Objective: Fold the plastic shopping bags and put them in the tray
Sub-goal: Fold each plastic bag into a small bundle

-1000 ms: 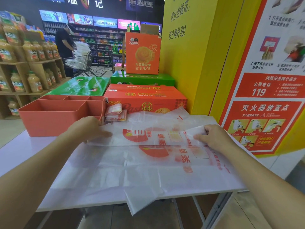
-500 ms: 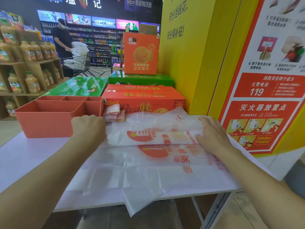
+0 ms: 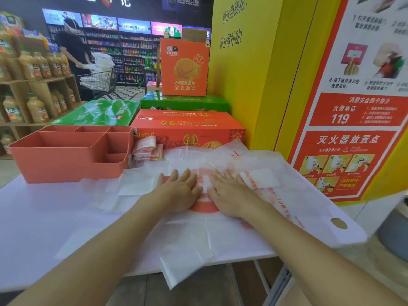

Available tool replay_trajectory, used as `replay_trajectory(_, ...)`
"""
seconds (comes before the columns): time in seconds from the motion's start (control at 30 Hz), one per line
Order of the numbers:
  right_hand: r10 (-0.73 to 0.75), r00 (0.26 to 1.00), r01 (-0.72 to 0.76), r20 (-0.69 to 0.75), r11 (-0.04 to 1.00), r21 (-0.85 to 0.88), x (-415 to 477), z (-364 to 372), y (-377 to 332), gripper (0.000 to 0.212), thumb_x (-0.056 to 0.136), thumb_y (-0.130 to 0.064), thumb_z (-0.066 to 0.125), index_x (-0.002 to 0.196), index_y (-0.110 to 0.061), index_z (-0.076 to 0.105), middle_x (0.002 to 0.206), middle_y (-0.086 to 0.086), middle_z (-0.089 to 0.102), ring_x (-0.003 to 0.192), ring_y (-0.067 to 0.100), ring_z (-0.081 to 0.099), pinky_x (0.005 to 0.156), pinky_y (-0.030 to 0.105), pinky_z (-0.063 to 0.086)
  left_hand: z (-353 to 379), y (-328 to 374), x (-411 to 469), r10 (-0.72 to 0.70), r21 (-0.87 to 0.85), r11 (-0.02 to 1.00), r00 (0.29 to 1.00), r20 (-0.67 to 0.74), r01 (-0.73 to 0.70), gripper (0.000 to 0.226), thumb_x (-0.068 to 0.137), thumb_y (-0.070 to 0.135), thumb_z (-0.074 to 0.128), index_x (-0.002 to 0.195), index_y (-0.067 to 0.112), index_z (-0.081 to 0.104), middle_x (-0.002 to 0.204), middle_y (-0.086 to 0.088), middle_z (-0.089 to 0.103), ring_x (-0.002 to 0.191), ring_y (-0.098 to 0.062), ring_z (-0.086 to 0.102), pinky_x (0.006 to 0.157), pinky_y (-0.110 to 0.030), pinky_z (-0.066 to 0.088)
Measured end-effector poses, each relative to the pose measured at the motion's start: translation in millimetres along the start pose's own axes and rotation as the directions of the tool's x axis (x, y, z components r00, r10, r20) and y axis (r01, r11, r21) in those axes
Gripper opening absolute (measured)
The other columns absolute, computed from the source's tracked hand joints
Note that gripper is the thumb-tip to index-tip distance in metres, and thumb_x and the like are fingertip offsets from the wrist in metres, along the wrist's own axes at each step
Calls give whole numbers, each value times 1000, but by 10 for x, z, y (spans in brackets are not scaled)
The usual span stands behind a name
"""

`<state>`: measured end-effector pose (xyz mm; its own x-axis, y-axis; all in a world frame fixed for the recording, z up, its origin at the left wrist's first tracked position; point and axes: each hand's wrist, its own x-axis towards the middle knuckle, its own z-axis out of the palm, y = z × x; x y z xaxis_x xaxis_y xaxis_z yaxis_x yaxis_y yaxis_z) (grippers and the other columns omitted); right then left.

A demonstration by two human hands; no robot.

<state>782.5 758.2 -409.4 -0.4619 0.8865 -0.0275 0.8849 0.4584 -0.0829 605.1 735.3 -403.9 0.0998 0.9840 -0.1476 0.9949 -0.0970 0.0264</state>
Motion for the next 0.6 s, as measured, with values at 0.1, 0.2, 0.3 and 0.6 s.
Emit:
replay_trajectory(0.1,12,999,-11,39,999,-36,31,64,22,61,107,-42,16,163,-20,4,171,0,-6,157,25,-8,125,51,-4,61,-8,16,-20,-3,1000,999,26,21,64,103,53,10,160,26,-5,167,4,-15,153,-31,-13,118,-64,-3)
replay_trajectory(0.2,14,998,-10,55,998,-60,42,80,24,61,107,-42,15,163,-21,2,171,0,-9,156,24,-10,125,51,-5,63,26,1,-37,-24,999,999,26,38,64,104,53,10,159,26,-10,166,5,-18,153,-28,-16,120,-61,-6)
replay_trajectory(0.3,17,997,-13,74,999,-42,30,67,18,62,107,-44,15,163,-22,1,170,-1,-10,156,23,-11,125,51,-6,77,9,1,-26,-21,999,1000,15,26,65,103,53,11,159,26,-8,167,5,-16,153,-28,-15,119,-61,-4)
replay_trajectory(0.6,-205,964,232,-170,960,156,-59,-100,86,56,99,-42,52,153,-31,43,161,-12,36,146,14,36,120,36,30,17,-185,-167,142,-216,955,954,-265,-203,46,97,55,48,132,25,52,129,4,55,123,-22,51,104,-39,37)
